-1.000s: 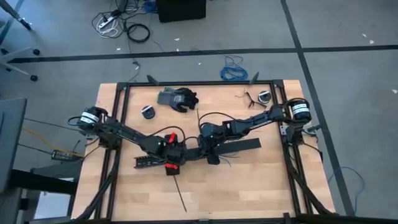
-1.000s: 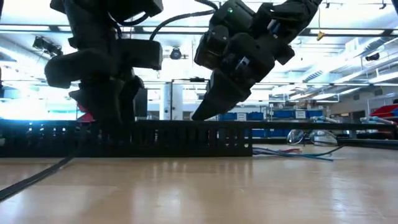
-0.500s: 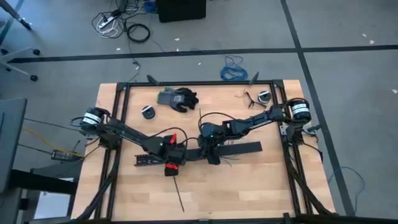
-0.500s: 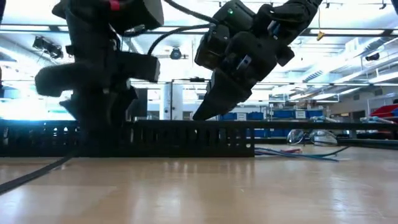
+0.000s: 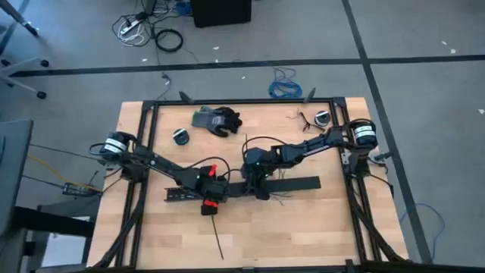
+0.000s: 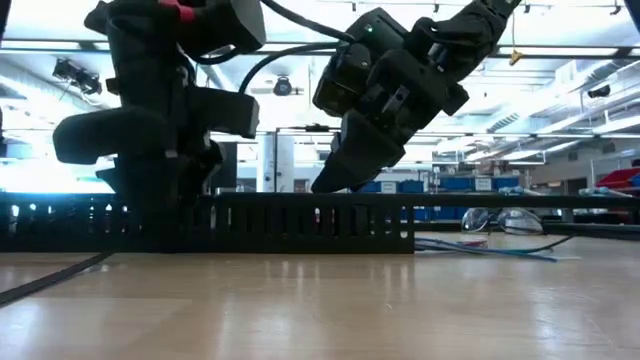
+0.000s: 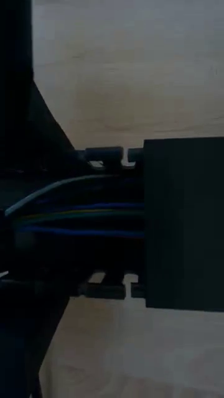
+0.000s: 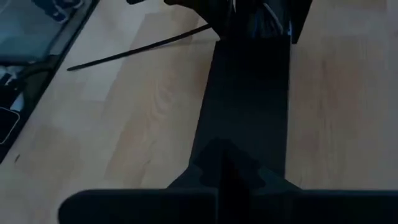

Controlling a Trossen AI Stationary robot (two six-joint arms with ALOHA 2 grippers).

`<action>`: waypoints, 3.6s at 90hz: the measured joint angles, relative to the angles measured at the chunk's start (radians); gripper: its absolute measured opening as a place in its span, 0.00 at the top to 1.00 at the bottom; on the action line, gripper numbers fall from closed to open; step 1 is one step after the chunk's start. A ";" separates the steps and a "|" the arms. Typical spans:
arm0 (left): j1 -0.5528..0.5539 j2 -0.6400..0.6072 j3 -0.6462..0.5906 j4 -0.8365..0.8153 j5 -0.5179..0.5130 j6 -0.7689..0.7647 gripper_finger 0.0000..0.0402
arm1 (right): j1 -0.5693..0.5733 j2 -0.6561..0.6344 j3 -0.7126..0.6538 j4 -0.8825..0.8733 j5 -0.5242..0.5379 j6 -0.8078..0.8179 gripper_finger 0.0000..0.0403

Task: Ziptie cables
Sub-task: Close the black cable duct

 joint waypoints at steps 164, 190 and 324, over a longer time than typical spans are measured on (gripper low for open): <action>0.019 0.005 -0.002 0.110 -0.066 -0.077 0.32 | 0.013 0.076 0.066 0.047 0.035 -0.009 1.00; 0.023 0.005 -0.001 0.185 -0.093 -0.026 0.25 | 0.013 0.076 0.064 0.047 0.025 -0.011 1.00; 0.025 0.003 0.051 0.089 -0.021 -0.022 0.46 | 0.004 0.076 0.062 0.046 -0.002 -0.036 1.00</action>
